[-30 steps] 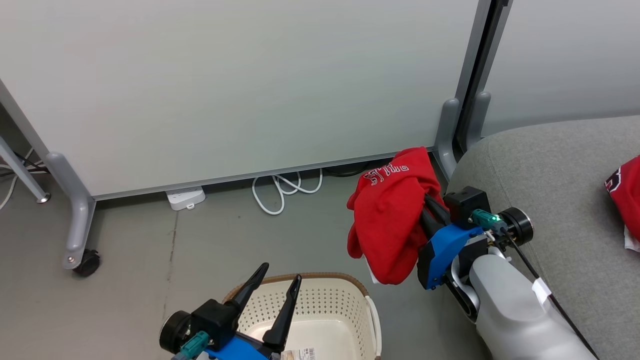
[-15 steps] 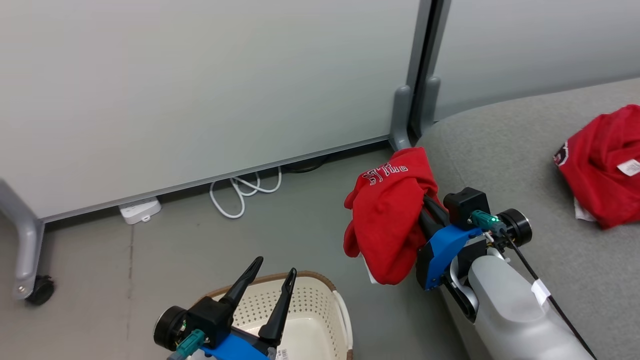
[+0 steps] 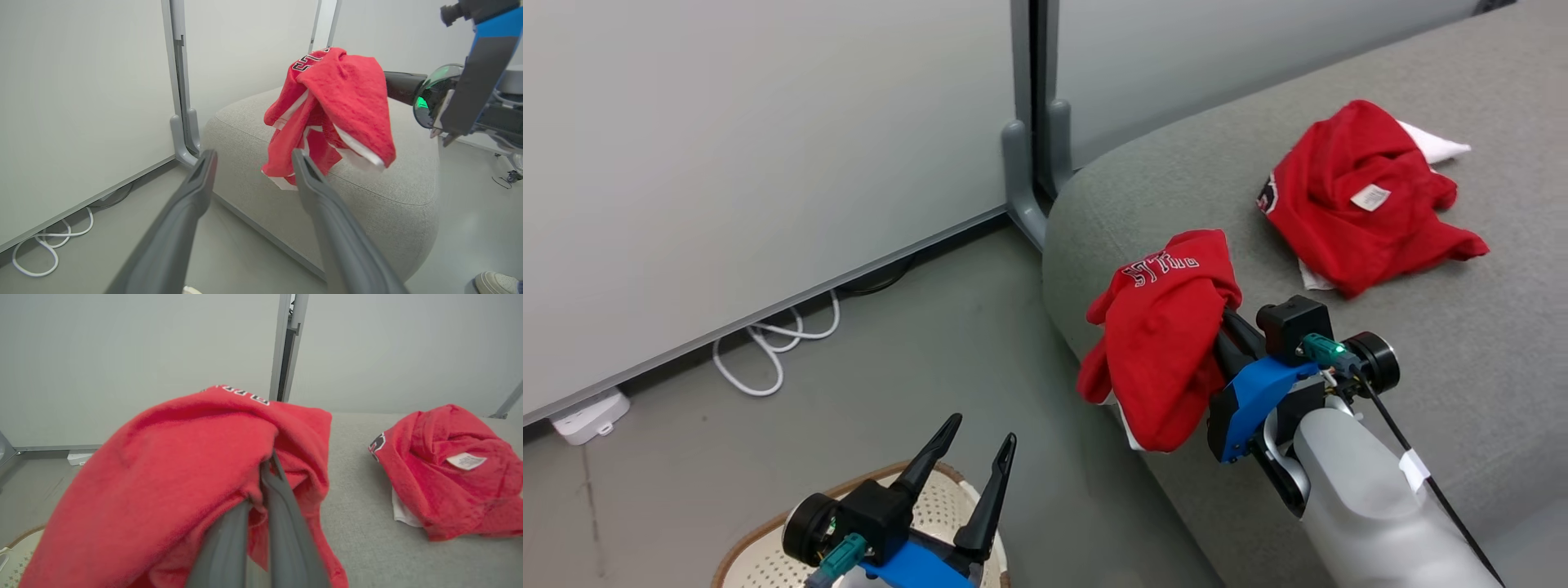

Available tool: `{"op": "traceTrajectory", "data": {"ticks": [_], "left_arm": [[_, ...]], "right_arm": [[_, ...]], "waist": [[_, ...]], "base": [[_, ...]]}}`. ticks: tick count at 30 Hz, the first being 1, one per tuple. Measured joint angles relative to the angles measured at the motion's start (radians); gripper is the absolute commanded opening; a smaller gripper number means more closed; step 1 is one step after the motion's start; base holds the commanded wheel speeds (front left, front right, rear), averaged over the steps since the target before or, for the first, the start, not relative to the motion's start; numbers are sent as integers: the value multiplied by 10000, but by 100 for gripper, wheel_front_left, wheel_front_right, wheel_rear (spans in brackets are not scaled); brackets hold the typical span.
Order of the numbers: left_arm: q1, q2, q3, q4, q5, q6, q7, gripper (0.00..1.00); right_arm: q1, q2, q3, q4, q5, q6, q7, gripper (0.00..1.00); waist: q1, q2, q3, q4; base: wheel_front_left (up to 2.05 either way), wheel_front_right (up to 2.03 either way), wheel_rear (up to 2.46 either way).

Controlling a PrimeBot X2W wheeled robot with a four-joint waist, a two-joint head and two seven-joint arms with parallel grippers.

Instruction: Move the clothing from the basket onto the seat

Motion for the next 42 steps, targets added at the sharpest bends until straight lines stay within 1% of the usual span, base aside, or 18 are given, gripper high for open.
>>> {"op": "traceTrajectory", "data": {"ticks": [6, 10, 16, 24, 27, 29, 34, 39, 42], "left_arm": [[-38, 8, -61, 31, -23, 0, 0, 100], [-93, 33, -81, 40, -25, 0, 0, 100], [-123, 102, -130, 63, -31, 0, 0, 100], [-137, 132, -25, 82, -40, 0, 0, 100], [-210, 132, -6, 46, -23, 0, 0, 100], [-381, 219, -33, -19, 63, 0, 0, 100], [-1143, 520, -153, -253, 226, 0, 0, 100], [-2265, 957, -533, -646, 453, 0, 0, 100], [-2826, 1243, -564, -982, 610, 0, 0, 100]], "right_arm": [[16, 8, -136, -31, -65, 0, 0, 0], [52, 10, -244, -65, -67, 0, 0, 0], [112, 56, -368, -96, -96, 0, 0, 0], [120, 105, -685, -155, -98, 0, 0, 0], [-103, -12, -790, 63, -100, 0, 182, 0], [-605, -240, -1087, 123, -119, 0, 328, 0], [-2219, -1081, -2017, 100, -140, 0, 556, 0], [-3711, -2487, -3246, -46, -136, 0, 800, 0], [-4390, -3312, -3967, -153, -180, 0, 884, 0]], "waist": [[0, 0, 59, -764], [0, 0, 95, -1025], [-1, 0, 158, -1106], [-1, 0, 301, -980], [-3, 0, 493, -914], [-3, 0, 719, -876], [-1, 0, 1618, -703], [0, 0, 2910, -394], [1, 0, 3801, -174]], "base": [[0, 0, 0], [0, 0, 0], [0, 0, 0], [0, 0, 0], [0, 0, 0], [0, 0, 0], [0, 0, 0], [0, 0, 0], [0, 0, 0]]}}
